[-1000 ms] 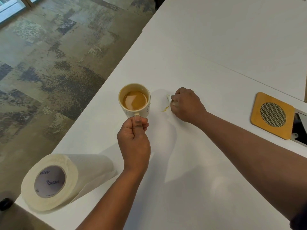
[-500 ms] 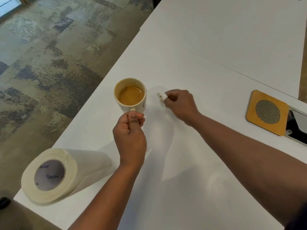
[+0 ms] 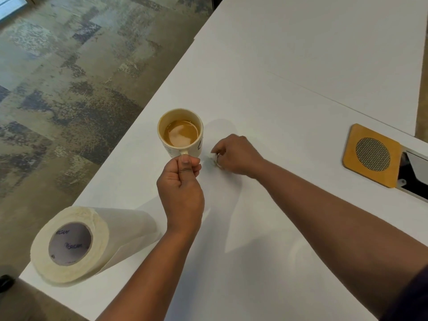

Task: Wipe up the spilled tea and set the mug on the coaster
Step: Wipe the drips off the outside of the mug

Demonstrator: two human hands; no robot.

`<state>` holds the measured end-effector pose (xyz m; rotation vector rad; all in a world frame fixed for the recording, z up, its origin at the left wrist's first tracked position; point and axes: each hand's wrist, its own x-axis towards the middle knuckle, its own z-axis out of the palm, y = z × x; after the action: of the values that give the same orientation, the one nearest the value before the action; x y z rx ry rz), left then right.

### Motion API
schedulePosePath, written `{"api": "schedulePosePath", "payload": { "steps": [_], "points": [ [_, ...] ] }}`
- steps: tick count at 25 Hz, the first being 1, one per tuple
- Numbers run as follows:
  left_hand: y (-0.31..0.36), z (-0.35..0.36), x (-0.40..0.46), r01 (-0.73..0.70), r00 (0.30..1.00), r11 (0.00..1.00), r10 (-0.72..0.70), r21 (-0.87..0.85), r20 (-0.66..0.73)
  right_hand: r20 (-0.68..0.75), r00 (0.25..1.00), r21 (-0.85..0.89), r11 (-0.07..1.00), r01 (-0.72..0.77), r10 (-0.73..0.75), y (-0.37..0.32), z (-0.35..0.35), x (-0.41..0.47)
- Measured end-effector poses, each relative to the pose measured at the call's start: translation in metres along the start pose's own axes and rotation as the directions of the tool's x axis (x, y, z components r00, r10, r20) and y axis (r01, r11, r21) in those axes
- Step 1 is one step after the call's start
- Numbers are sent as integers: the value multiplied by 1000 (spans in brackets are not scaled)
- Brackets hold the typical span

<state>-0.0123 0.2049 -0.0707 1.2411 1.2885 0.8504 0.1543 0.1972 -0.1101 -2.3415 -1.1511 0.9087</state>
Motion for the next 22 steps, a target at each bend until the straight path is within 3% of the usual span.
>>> {"api": "schedulePosePath", "payload": {
  "steps": [1,2,4,8,13,19,22],
  "points": [
    [0,-2,-1,-6,1000,1000,6,-2,0,16,994,253,961,-112,111,0,-9,4],
    [1,-3,-1,-12,1000,1000,12,-3,0,15,977,486,852,-192,211,1,-19,7],
    [0,-6,0,-11,1000,1000,11,-4,8,-39,948,673,709,-208,315,9,-36,14],
    [-4,-9,3,3,1000,1000,-3,-8,17,-183,947,499,854,-143,265,11,-35,29],
    [-7,-12,4,10,1000,1000,-10,-2,21,-281,928,443,891,-99,243,-7,-30,68],
    [-14,-14,3,33,998,999,-32,-10,48,-291,946,322,946,-44,143,-25,-26,113],
    [-14,-15,5,31,998,1000,-30,-5,56,-204,978,137,989,62,-33,-36,-23,121]
  ]
}}
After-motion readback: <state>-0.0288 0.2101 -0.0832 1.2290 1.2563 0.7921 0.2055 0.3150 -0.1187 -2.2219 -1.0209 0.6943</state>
